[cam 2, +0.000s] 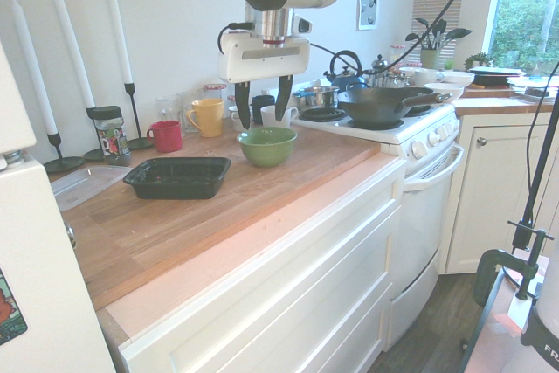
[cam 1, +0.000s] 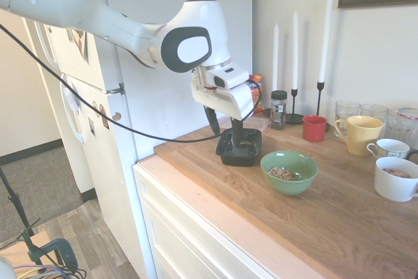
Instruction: Pour the cereal into the box
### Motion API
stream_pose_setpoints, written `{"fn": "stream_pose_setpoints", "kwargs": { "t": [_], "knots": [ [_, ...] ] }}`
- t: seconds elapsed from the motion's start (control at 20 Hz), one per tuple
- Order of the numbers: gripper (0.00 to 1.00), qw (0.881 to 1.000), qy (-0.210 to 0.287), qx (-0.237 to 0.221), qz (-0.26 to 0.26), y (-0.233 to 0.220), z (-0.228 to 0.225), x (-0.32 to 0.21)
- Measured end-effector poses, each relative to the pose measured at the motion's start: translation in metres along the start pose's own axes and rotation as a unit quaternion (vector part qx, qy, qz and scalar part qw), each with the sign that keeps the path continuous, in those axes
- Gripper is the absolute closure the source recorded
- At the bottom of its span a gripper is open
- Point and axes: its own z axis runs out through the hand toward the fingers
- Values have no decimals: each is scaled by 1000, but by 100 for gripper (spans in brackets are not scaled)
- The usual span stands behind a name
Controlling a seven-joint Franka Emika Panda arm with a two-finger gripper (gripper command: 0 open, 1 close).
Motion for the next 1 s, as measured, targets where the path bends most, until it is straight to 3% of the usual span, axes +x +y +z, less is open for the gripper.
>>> {"fn": "stream_pose_setpoints", "kwargs": {
  "t": [0.35, 1.0],
  "knots": [
    [0, 997, 37, -27, 54, 20, 29, 113],
    [0, 988, -63, 22, 139, 63, 121, 210]
  ]
}}
